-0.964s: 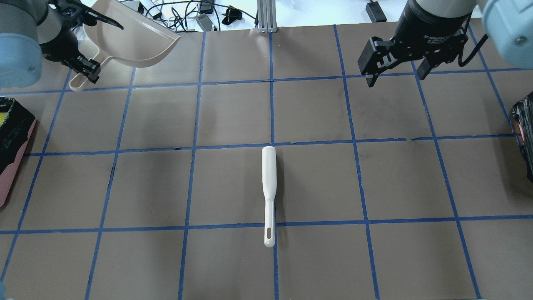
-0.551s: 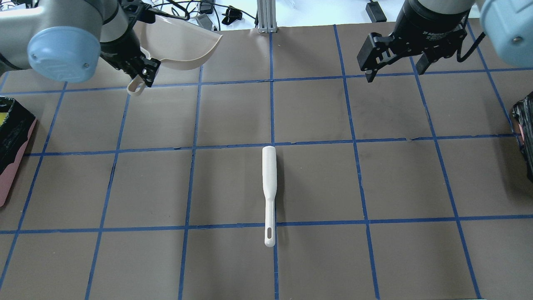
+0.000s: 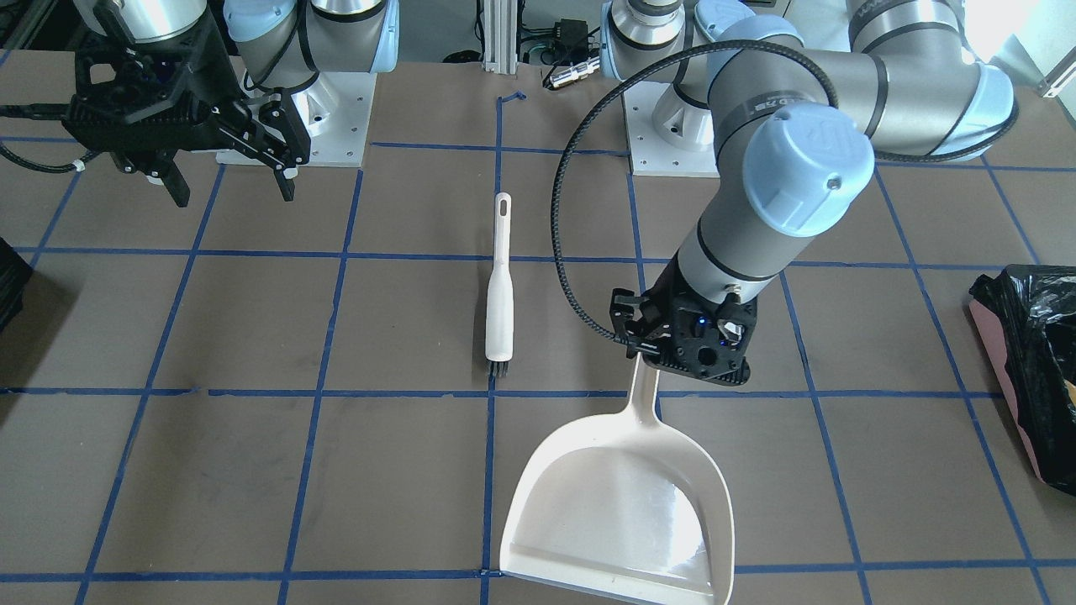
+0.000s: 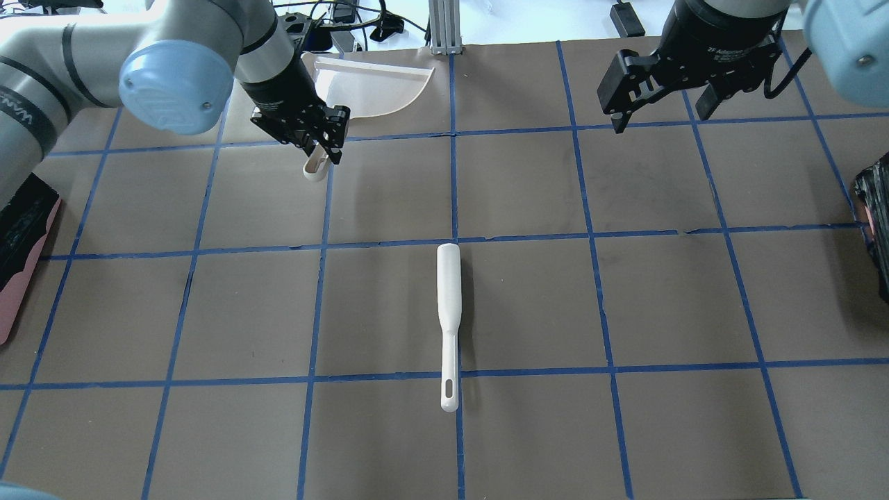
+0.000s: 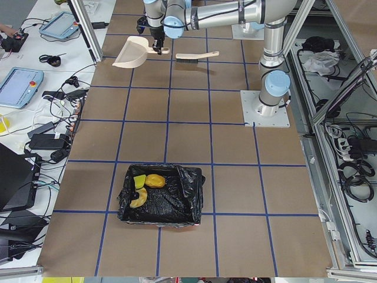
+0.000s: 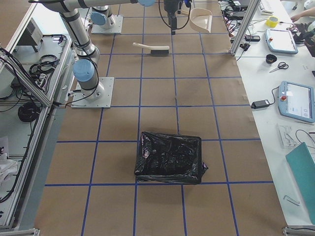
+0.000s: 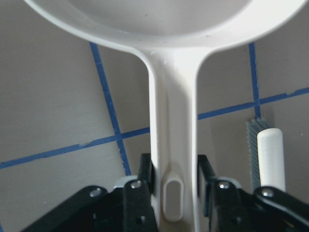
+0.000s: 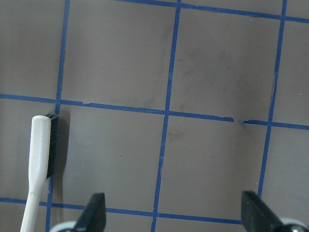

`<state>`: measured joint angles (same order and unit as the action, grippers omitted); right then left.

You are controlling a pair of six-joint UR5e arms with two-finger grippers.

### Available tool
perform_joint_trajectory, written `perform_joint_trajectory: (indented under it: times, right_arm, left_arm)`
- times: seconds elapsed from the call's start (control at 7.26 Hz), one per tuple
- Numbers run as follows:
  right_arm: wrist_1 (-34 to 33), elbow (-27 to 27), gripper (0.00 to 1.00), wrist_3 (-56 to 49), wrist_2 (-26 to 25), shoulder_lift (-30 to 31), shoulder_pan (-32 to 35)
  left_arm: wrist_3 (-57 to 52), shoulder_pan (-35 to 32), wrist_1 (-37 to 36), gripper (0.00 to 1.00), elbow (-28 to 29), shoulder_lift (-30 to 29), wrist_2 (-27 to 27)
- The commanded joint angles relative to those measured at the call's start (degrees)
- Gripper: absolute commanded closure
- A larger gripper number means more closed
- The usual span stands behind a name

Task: Sweep and dump trash in nearest bin
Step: 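Carry the empty dustpan back toward the table center with the left gripper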

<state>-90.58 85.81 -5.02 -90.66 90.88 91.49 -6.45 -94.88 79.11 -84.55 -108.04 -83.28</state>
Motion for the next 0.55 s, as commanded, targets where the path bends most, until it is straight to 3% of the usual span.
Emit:
perform_joint_trajectory:
  times: [0.0,0.41]
  right_arm:
    - [0.0,0.1,0.00,0.1,-0.2,0.2,0.0]
    - [0.1,0.1,0.00,0.1,-0.2,0.2,0.0]
  left_arm:
    - [4.3,-5.1,2.4,1.00,6.5,-6.5,0.1]
    - [10.6,-11.1,3.2,1.00,11.5,-12.2,-1.1]
